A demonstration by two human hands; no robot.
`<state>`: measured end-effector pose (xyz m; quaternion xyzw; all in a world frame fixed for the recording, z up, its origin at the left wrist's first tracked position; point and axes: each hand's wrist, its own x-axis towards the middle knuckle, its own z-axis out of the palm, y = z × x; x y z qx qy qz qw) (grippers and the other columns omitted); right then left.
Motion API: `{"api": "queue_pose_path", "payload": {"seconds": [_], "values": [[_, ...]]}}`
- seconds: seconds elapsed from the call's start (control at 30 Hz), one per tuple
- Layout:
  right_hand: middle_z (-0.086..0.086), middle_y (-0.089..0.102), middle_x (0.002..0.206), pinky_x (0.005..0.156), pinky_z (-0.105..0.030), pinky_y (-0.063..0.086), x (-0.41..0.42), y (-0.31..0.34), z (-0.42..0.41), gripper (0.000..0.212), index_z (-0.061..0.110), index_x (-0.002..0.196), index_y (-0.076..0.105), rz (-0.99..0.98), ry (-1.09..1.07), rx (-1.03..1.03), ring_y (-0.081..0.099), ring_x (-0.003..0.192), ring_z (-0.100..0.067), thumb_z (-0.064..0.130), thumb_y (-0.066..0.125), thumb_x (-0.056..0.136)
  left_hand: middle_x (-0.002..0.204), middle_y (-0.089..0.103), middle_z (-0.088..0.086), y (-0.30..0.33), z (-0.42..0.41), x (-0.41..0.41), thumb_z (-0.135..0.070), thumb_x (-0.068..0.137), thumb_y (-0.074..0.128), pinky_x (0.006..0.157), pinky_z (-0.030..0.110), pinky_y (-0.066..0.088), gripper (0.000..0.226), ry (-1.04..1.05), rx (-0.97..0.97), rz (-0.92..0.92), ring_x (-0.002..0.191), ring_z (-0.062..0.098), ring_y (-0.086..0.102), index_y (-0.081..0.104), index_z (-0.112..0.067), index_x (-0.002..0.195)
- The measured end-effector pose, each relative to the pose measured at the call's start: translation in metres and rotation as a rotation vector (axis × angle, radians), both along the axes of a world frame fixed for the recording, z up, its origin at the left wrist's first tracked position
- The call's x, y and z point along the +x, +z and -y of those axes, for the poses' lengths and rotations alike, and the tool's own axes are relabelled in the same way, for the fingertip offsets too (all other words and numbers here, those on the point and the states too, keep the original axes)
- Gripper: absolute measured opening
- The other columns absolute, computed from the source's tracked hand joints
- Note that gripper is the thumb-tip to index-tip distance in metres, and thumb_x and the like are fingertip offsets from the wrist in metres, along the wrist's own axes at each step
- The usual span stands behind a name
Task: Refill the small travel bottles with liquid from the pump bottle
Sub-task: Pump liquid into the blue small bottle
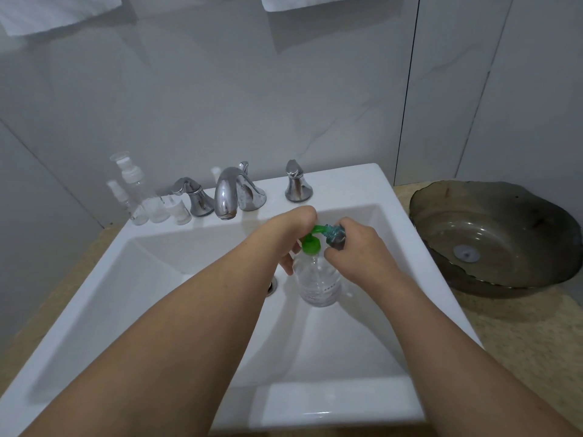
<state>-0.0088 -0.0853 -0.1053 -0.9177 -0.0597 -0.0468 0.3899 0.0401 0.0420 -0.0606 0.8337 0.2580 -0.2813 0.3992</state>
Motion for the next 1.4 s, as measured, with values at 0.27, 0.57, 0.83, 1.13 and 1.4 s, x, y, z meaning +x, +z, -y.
{"api": "queue_pose_path", "payload": {"seconds": [0.27,0.57,0.83,1.13,1.4], "values": [[-0.003,0.059,0.090,0.072,-0.040,0.051,-0.002,0.000,0.002,0.023,0.013,0.098,0.054,0.001,-0.007,-0.029,0.057,0.081,-0.026,0.023,0.064,0.079,0.119,0.056,0.022,-0.001,0.002,-0.003,-0.023,0.097,0.028,0.082,0.061,0.058,0.047,0.024,0.034,0.053,0.096,0.055,0.062,0.052,0.003,0.127],[-0.003,0.062,0.093,0.073,-0.038,0.052,0.001,-0.003,0.000,0.025,0.015,0.099,0.055,-0.013,0.016,-0.107,0.058,0.084,-0.027,0.024,0.065,0.077,0.128,0.053,0.028,-0.006,0.010,-0.008,-0.007,0.101,0.027,0.092,0.063,0.055,0.038,0.042,0.066,0.086,0.106,0.056,0.062,0.053,0.011,0.121],[-0.003,0.061,0.093,0.074,-0.040,0.052,-0.002,0.000,0.000,0.025,0.014,0.102,0.054,-0.027,0.038,-0.046,0.058,0.084,-0.024,0.021,0.063,0.080,0.113,0.054,0.020,-0.005,-0.003,0.001,-0.036,0.098,0.034,0.077,0.060,0.060,0.048,-0.013,-0.006,-0.001,0.098,0.054,0.061,0.054,-0.002,0.127],[0.000,0.061,0.092,0.072,-0.035,0.051,-0.001,0.002,0.000,0.024,0.017,0.102,0.058,-0.027,0.025,0.034,0.059,0.083,-0.021,0.018,0.064,0.079,0.121,0.054,0.022,-0.001,-0.002,0.002,-0.032,0.098,0.036,0.070,0.067,0.058,0.048,-0.033,-0.013,-0.030,0.100,0.059,0.060,0.054,-0.002,0.130],[0.004,0.063,0.085,0.068,-0.029,0.047,0.006,-0.002,0.002,0.017,0.015,0.092,0.064,-0.004,0.036,0.027,0.061,0.083,-0.019,0.021,0.069,0.076,0.120,0.055,0.023,-0.009,-0.001,0.002,-0.015,0.096,0.029,0.073,0.065,0.060,0.044,0.007,0.034,0.062,0.088,0.055,0.065,0.055,0.005,0.125]]}}
